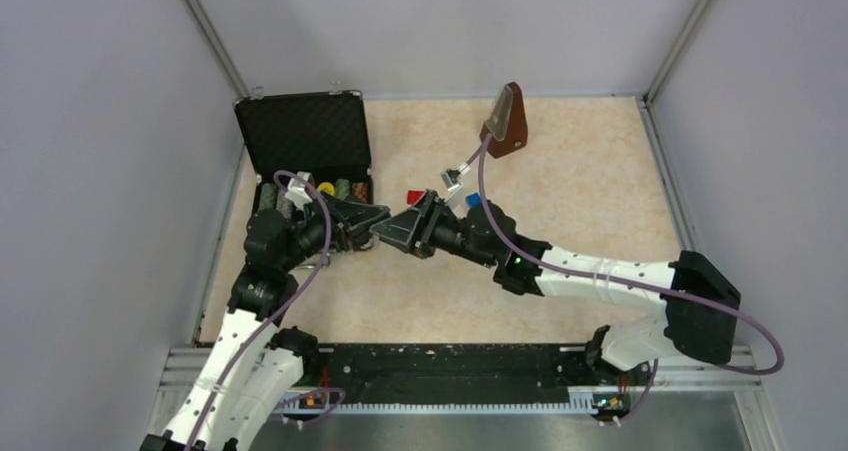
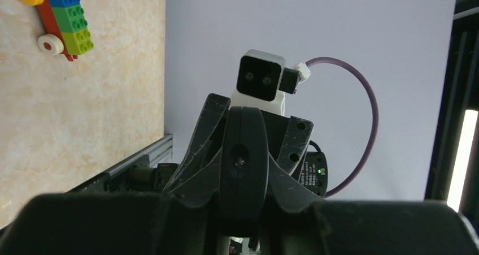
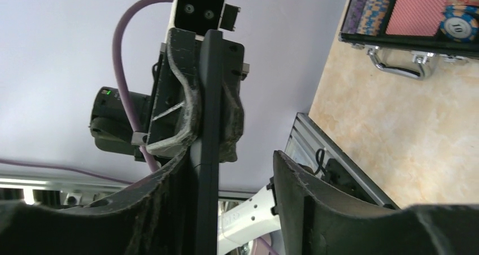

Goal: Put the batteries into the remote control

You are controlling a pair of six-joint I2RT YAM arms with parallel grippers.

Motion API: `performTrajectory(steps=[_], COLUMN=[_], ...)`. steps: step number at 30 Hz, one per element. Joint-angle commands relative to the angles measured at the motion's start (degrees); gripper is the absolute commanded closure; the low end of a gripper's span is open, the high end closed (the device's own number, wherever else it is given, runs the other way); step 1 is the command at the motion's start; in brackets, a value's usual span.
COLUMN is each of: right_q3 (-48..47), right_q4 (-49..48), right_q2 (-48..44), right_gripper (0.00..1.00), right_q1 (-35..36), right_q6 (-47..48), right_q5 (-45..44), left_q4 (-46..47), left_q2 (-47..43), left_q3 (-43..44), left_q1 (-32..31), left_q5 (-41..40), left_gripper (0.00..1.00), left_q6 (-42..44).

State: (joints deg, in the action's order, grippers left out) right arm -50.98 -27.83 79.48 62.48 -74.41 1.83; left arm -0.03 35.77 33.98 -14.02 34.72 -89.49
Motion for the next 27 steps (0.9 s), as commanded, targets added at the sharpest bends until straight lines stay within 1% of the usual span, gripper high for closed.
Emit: performTrajectory(steps=[1, 3, 5, 9, 15, 17, 19, 21, 24, 26, 27], right_q3=[1.9, 2.3, 3.1, 5.0, 6.7, 6.6, 6.9, 7.2, 7.6, 7.5, 7.2], right_q4=[3.1, 3.5, 3.9, 3.7, 0.6, -0.8, -3.1, -5.2, -6.8, -6.5, -5.6], right_q2=[-3.8, -5.3, -7.1, -9.3, -9.0, -8.2, -7.4, -6.7, -6.4, -6.9, -7.1], right_gripper=[0.44, 0.42, 0.41, 0.42, 0.54, 0.62, 0.7, 0.79, 0.92, 0.98, 1.0], right_q1=[0.1, 0.1, 0.2, 0.2, 0.2, 0.1, 0.0, 0.0, -0.1, -0.2, -0.2], right_q6=[1.5, 1.6, 1.7, 1.1, -0.4, -0.9, -1.8, -2.8, -3.6, -3.5, -2.9], right_q5=[-1.1, -0.9, -0.8, -0.6, 2.3, 4.0, 5.5, 6.5, 7.0, 6.4, 6.3], left_q4=[0.8, 0.3, -2.8, -3.8, -2.9, -2.3, -2.2, -2.1, -3.0, -4.1, -5.6], left_q2=[-1.2, -1.1, -1.1, -0.9, -1.0, -0.8, -0.8, -0.9, -1.6, -2.0, -2.2], left_q3=[3.9, 4.4, 5.0, 5.1, 4.7, 4.8, 4.9, 4.9, 4.8, 4.9, 5.3], left_q1=[-0.6, -0.6, -0.6, -0.6, -0.6, -0.6, -0.6, -0.6, -0.6, -0.6, -0.6], left_q5=[2.1, 1.5, 1.1, 0.8, 0.6, 0.9, 1.0, 1.1, 0.8, 0.4, -0.2], left_gripper=[1.0, 1.0, 1.0, 1.0, 1.0, 1.0, 0.94, 0.84, 0.58, 0.37, 0.13], left_q6=[2.7, 4.2, 5.6, 6.6, 6.2, 6.0, 6.0, 6.0, 6.5, 7.7, 9.4])
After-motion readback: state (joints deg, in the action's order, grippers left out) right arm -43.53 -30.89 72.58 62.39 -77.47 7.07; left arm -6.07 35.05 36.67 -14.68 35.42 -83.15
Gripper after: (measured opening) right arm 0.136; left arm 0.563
